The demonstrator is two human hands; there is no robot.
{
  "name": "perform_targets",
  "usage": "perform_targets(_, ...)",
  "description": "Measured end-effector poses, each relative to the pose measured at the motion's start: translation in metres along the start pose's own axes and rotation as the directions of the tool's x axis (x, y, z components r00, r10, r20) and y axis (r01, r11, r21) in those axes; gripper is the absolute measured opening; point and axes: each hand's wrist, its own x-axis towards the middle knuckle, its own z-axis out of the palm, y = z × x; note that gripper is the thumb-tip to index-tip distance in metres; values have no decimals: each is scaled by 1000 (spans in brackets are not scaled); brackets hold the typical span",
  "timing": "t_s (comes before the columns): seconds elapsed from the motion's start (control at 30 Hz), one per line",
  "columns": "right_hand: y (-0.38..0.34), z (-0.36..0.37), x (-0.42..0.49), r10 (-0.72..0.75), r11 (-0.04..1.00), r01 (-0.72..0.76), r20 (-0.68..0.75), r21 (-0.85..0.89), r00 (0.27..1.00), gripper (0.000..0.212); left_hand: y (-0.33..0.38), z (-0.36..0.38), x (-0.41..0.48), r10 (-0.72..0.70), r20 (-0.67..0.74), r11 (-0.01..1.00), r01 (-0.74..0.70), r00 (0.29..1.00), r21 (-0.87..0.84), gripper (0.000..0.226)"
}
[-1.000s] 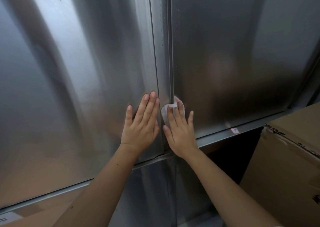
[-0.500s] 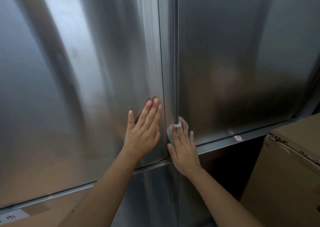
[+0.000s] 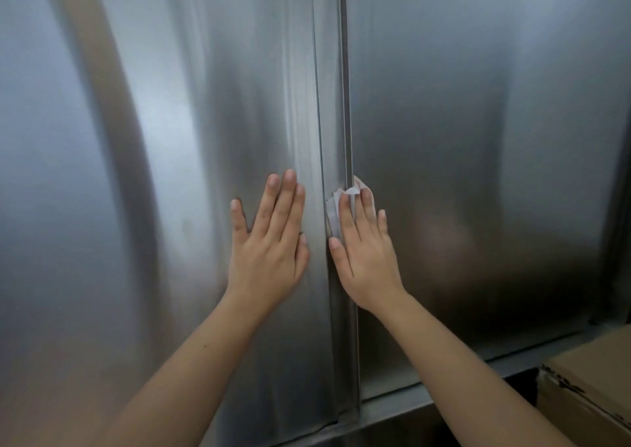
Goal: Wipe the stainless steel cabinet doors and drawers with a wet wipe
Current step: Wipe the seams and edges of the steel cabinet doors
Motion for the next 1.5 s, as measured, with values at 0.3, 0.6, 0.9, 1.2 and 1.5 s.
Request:
perform_targets(0.3,-4,-49,104,-103,989,90,-103,-119,989,59,-34,-15,97,-52,-52,997,49,997,-52,59)
perform_targets(0.6,-9,-98,195,-159,974,137,-115,-182,980,58,-70,-30,171,-10,-83,1000,10,997,0,57)
perform_targets(0.9,-20,-143,273,-163,978,140,-157,-152,974,58,-100,-38,233,-26,-80,998,30,996,55,59)
perform_targets(1.2,-13,-134,281,-248,967,222,-287,-122,925,57,-102,-33,232,-44,-138,998,50,989,35,58)
perform_targets(1.5,-16,-136,276,-274,962,259,-335,-90,902,60,-104,-33,230,-51,-129,997,57,990,44,58)
